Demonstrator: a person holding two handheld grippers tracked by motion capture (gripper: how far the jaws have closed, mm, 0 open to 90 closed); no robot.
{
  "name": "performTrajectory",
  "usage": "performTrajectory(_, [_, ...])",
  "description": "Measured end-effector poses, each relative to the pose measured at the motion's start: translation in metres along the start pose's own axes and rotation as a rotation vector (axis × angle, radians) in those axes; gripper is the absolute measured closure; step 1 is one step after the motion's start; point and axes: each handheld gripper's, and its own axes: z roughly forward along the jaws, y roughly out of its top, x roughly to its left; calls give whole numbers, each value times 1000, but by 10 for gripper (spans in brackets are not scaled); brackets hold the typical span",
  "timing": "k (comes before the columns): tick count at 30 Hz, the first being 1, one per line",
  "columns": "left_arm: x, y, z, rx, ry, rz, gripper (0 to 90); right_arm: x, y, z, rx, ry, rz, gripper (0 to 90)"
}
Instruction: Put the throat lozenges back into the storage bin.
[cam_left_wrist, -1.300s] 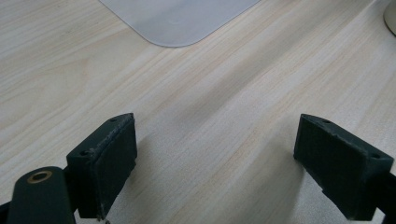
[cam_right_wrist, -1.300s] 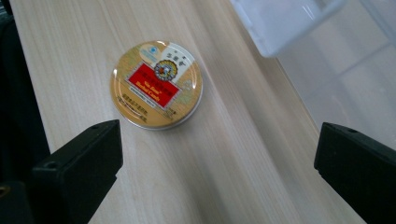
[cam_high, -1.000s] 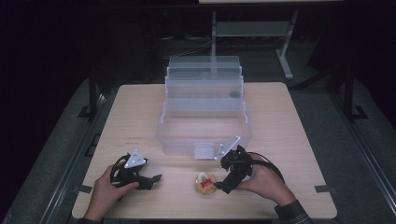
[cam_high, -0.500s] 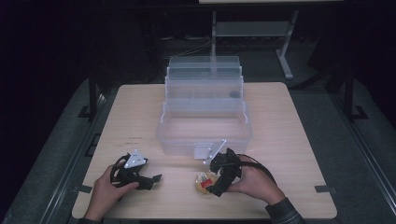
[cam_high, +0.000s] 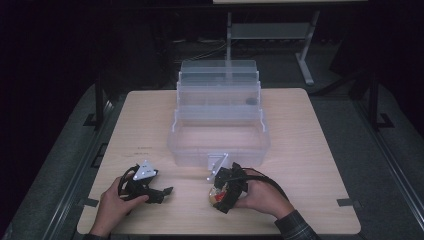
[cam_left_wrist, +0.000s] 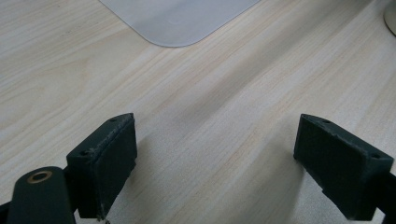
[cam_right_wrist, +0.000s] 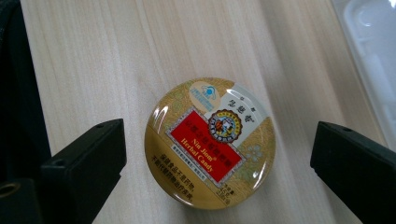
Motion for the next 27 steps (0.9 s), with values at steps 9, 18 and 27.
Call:
performTrajectory(9, [0, 0, 0, 0, 1, 1, 123, 3, 3, 10, 32, -4, -6, 49])
performTrajectory(18, [0, 0, 0, -1, 1, 1, 123, 5, 5, 16, 60, -9, -11, 86])
performTrajectory(27, [0, 0, 0, -1, 1, 1, 123, 7, 5, 19, 73, -22, -11, 149])
